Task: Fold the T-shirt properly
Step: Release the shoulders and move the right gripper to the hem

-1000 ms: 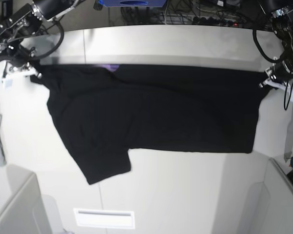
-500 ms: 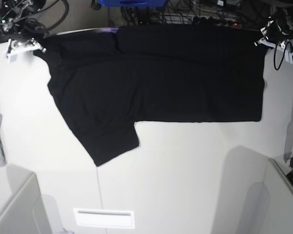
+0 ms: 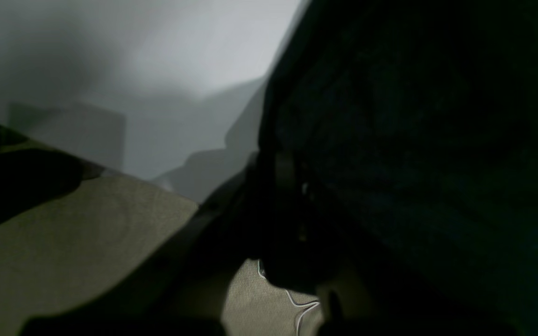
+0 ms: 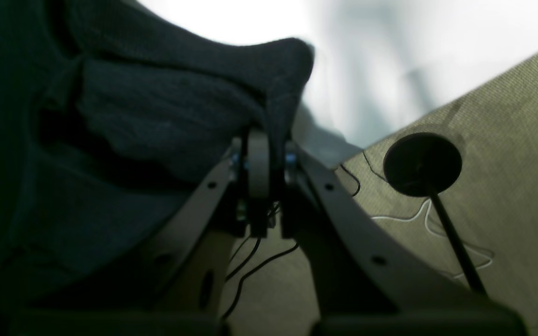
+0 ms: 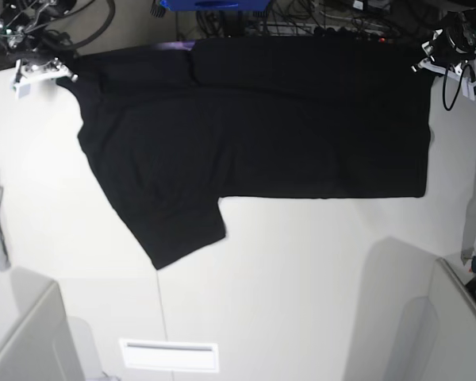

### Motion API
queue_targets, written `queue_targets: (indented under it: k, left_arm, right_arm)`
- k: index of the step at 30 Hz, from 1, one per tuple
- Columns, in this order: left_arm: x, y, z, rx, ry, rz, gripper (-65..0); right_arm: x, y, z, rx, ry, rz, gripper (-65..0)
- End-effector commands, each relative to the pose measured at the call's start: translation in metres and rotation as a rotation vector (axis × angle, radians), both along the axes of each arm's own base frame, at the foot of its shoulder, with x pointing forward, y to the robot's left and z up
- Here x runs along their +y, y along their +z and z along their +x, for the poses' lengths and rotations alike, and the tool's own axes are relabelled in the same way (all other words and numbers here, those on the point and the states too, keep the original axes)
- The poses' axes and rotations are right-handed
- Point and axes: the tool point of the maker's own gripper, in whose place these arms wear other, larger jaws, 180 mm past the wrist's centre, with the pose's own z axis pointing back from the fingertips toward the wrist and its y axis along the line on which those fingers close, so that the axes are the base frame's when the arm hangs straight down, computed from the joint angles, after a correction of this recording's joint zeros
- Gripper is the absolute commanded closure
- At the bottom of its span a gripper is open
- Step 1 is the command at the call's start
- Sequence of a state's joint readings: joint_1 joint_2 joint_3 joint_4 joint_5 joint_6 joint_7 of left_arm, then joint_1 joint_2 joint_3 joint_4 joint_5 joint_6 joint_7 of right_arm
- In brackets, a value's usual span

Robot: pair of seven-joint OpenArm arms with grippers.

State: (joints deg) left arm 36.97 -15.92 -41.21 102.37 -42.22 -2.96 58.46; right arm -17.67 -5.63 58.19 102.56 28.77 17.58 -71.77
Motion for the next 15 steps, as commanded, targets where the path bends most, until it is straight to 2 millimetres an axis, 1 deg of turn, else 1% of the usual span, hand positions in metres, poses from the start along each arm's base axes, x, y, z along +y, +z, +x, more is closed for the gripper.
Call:
queue_targets:
  k: [1, 2, 3, 4, 5, 6, 7, 8, 9, 10, 11, 13, 14, 15]
  left_arm:
    - [0.012, 0.009, 0.005, -0.019, -0.002, 0.047, 0.0]
    - [0.012, 0.010, 0.005, -0.022, -0.002, 0.049, 0.0]
    - [0.011, 0.011, 0.006, -0.025, -0.005, 0.050, 0.0]
    - [0.011, 0.012, 0.007, -0.026, -0.006, 0.051, -8.1]
    - [0.011, 0.012, 0.007, -0.026, -0.006, 0.051, -17.9]
    - [0.014, 0.013, 0.006, -0.029, 0.000, 0.056, -27.5]
    - [0.019, 0.016, 0.005, -0.036, 0.019, 0.066, -37.0]
    - [0.027, 0.021, 0.004, -0.047, 0.043, 0.079, -43.8]
    - [0.034, 0.026, 0.004, -0.063, 0.066, 0.092, -49.4]
    - [0.041, 0.031, 0.005, -0.083, 0.092, 0.104, -53.3]
    - [0.049, 0.036, 0.006, -0.098, 0.115, 0.123, -55.1]
    - [0.064, 0.048, 0.008, -0.134, 0.153, 0.150, -55.3]
    - [0.067, 0.053, 0.011, -0.152, 0.162, 0.159, -55.3]
    - [0.069, 0.058, 0.016, -0.171, 0.163, 0.167, -55.1]
  right_arm:
    - [-0.012, 0.011, 0.005, -0.031, 0.001, -0.053, -3.3]
    - [-0.013, 0.013, 0.006, -0.038, 0.000, -0.061, -12.0]
    - [-0.010, 0.014, 0.007, -0.044, -0.001, -0.060, -19.4]
    - [-0.010, 0.017, 0.008, -0.052, 0.001, -0.069, -25.7]
    - [-0.010, 0.022, 0.011, -0.064, 0.003, -0.082, -31.8]
    - [-0.010, 0.026, 0.013, -0.074, 0.006, -0.094, -35.4]
    - [-0.012, 0.031, 0.015, -0.085, 0.009, -0.108, -36.2]
    - [-0.014, 0.035, 0.018, -0.100, 0.010, -0.126, -36.2]
    - [-0.016, 0.040, 0.023, -0.122, 0.012, -0.145, -36.2]
    - [-0.019, 0.044, 0.026, -0.142, 0.010, -0.164, -36.2]
    - [-0.021, 0.048, 0.029, -0.159, 0.004, -0.179, -36.2]
    - [-0.026, 0.052, 0.035, -0.181, 0.004, -0.202, -36.2]
    - [-0.029, 0.056, 0.041, -0.199, 0.007, -0.214, -36.2]
    - [-0.029, 0.060, 0.052, -0.222, 0.017, -0.215, -36.2]
